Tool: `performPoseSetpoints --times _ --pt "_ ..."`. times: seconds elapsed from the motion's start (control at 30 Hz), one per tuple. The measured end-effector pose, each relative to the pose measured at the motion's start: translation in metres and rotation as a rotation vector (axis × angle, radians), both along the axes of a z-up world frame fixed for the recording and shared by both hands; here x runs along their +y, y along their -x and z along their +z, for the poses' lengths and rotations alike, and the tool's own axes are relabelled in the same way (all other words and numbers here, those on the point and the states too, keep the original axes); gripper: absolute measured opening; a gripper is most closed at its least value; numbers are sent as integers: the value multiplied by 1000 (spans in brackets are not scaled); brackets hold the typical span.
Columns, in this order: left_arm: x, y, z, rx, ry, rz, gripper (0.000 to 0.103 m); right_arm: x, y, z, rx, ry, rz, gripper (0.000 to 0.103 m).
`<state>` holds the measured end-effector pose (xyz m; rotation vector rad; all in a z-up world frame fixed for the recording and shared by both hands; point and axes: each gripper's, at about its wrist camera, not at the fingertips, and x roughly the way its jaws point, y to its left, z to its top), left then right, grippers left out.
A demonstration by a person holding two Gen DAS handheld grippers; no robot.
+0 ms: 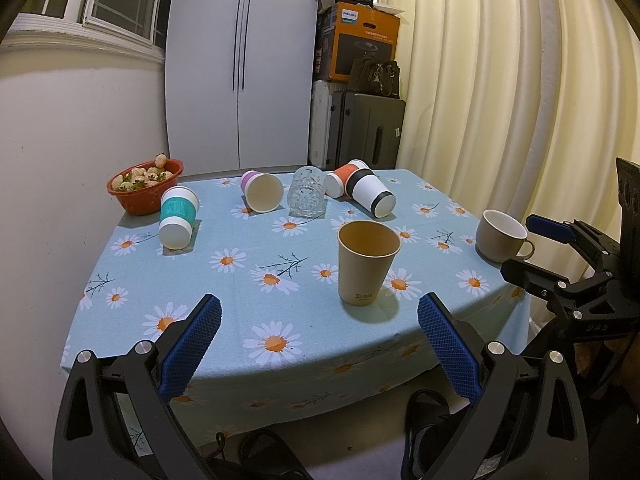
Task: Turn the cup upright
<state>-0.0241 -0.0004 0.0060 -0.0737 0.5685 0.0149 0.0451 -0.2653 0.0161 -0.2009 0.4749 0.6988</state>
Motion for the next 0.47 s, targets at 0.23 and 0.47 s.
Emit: performPoseSetpoints --times 0.23,0.47 --pt "-3 -1 0 1 -11 -12 96 1 0 0 0 0 -1 98" --pt "-3 -2 0 1 -5 -6 96 0 0 0 0 3 0 98"
